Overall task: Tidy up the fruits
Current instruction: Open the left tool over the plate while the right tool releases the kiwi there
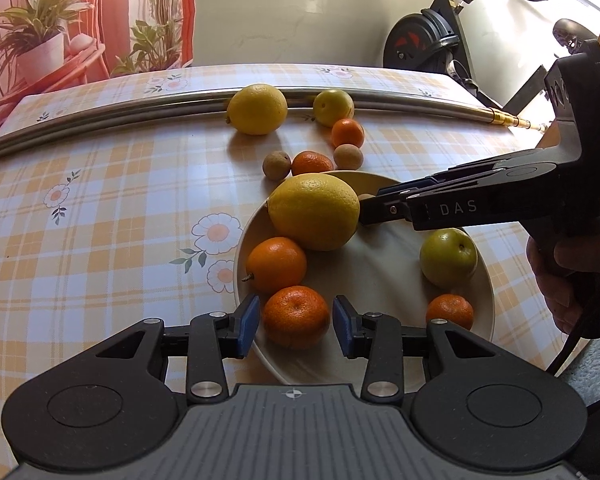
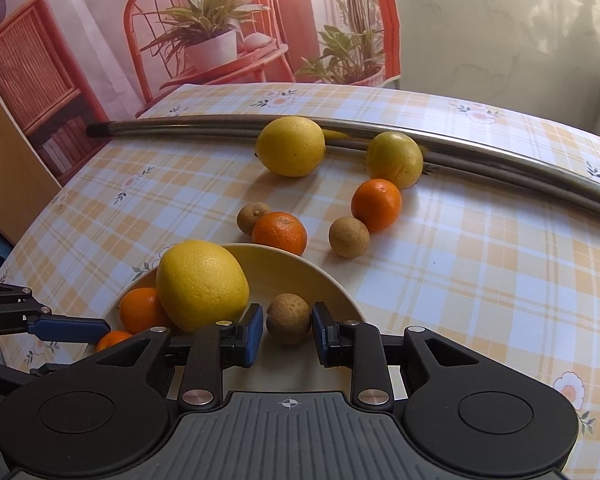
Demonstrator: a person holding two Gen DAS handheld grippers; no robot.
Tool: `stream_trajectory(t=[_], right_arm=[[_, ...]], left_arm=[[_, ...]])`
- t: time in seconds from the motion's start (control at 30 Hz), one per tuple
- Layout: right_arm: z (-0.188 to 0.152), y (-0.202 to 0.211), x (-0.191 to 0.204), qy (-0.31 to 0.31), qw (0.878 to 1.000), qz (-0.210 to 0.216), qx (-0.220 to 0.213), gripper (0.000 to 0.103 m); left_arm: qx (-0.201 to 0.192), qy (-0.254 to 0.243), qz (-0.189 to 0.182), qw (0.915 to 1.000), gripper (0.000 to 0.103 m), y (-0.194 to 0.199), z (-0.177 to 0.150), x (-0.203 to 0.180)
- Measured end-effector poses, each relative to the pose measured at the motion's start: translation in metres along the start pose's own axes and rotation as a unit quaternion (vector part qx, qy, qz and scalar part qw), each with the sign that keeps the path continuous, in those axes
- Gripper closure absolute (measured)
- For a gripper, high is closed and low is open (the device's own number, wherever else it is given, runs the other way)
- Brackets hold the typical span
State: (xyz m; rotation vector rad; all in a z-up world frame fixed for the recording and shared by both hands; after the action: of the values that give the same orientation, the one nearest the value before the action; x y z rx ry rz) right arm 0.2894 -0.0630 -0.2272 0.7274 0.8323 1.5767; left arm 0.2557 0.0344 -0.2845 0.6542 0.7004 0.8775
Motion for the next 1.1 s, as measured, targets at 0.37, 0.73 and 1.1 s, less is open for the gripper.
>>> stream_trajectory(t=[0.37,0.73,1.1], right_arm=[[0.002,0.024,-0.018,-0.033,0.999,-0.009,-0.024,0.074],[0.01,0.042,-0.045,-0.064,0.996,-0.034,-0.054,0.074],[0.037,0.062,-0.074,-0.086,0.99,-0.057,-0.098,0.074]], left_arm=[[-0.026,0.005,-0.012,0.9996,0.061,0.014,0.012,-0.005],[-0.068,0.025,-0.007,0.9974,0.061,0.037,0.042,0.014],[-0.132,0.043,0.02,0.9901,0.061,0.063,0.087,0.041]])
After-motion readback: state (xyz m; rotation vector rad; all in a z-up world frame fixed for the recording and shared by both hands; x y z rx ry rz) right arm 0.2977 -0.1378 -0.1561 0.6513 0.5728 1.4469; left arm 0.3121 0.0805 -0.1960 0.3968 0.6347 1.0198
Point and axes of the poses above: each gripper's, at about its wrist camera, not at the fingertips, and y roughly against the way its jaws point, x to its left, z to its top, the point moved 5 cm from there along -y, roughly the way its jaws point, and after that the axes turned 14 degrees about -z, right-handed, at the moved point
